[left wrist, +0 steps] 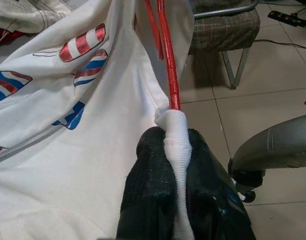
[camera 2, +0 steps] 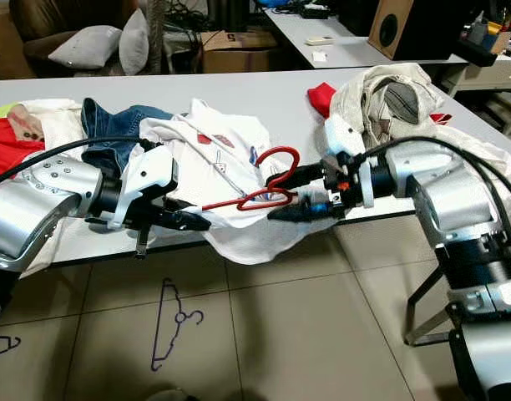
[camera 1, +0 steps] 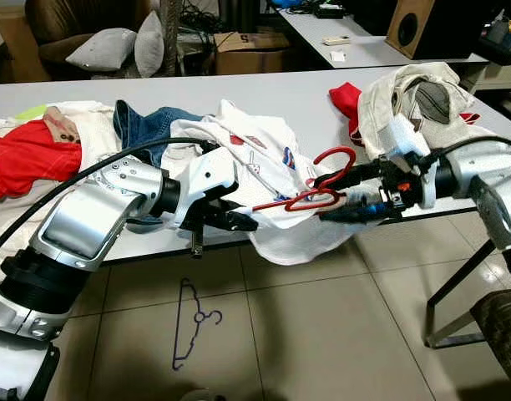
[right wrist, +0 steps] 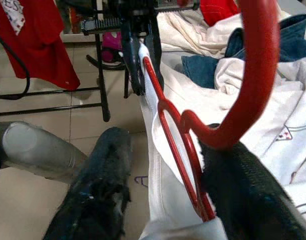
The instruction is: Hang hanger
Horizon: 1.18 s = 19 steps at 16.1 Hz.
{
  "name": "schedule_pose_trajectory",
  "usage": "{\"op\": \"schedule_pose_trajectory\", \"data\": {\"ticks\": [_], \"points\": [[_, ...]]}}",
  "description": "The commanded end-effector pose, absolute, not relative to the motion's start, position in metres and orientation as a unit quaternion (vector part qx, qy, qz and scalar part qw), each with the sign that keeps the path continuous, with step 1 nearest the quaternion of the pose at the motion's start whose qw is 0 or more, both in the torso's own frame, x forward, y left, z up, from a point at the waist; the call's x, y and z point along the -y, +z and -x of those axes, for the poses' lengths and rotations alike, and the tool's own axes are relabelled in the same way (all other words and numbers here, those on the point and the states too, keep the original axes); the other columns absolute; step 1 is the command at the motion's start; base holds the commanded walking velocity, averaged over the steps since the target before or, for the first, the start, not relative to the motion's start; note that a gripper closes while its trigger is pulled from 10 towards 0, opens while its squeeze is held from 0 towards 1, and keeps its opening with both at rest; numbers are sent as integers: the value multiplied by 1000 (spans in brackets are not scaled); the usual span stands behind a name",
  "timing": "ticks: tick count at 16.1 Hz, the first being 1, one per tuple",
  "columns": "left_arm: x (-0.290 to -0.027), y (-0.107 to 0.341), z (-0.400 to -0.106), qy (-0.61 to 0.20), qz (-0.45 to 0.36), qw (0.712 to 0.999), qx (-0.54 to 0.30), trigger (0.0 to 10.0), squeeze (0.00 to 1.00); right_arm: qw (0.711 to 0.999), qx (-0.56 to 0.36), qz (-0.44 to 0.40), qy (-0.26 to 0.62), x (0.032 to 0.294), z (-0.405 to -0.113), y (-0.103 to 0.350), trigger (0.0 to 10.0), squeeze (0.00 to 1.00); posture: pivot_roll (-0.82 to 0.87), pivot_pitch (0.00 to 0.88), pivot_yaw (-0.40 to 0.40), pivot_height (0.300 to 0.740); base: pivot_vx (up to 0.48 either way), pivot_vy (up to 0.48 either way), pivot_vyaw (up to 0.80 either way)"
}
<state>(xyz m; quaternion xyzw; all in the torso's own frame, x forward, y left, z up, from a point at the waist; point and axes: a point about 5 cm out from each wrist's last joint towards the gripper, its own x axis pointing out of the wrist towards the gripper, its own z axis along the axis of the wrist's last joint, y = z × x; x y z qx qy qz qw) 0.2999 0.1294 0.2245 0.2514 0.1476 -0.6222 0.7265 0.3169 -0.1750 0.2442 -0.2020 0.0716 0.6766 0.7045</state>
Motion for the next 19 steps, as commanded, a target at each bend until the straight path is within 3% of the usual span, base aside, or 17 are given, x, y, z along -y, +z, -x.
{"op": "schedule_pose_trajectory", "data": {"ticks": [1,7,10,19], "points": [[-123,234,-298,-635,-267,713,-127,0,0,701,-74,199,681,175,-318,245,0,0,-46,0,-29,740,0,0,0],[-120,237,-298,-638,-261,714,-120,0,0,699,-79,193,684,173,-320,244,0,0,-44,0,-25,740,0,0,0],[-120,240,-301,-631,-255,724,-113,0,0,707,-73,155,686,170,-322,245,0,0,-41,0,-28,740,0,0,0],[-121,248,-307,-614,-235,747,-95,314,0,714,-89,145,679,171,-322,242,0,0,-33,0,-40,740,0,0,0]]}}
